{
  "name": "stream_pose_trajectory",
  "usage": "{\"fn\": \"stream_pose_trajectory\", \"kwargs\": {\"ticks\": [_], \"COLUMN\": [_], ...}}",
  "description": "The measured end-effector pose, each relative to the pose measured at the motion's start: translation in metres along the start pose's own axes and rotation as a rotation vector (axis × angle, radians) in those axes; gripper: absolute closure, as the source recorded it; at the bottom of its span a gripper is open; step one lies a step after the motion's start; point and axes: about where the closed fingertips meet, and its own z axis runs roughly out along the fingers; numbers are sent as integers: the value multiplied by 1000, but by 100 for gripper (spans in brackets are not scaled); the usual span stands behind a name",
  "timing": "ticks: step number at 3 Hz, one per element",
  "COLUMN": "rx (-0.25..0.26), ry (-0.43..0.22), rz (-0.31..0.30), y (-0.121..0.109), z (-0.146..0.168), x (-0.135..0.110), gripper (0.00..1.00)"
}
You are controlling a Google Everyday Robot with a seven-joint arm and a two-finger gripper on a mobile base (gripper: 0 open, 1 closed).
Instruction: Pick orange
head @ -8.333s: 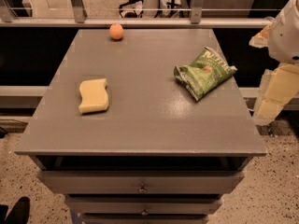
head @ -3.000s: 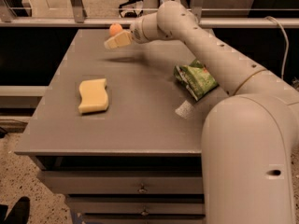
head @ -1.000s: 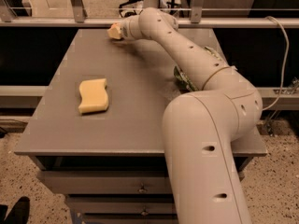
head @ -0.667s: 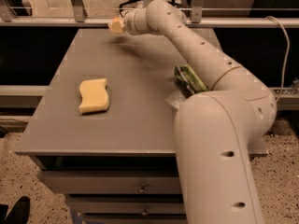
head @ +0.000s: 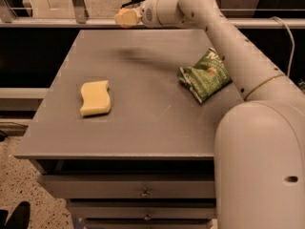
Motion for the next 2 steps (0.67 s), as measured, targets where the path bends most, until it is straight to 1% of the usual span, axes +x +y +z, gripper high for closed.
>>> {"fn": "stream_pose_trajectory", "kwargs": {"ticks": [1,2], "rx": [-193,-257], "ry": [-62,-88], "rz": [99,129], "y": [40,58], "z": [-31,-33], "x": [-4,-12], "gripper": [100,100]}}
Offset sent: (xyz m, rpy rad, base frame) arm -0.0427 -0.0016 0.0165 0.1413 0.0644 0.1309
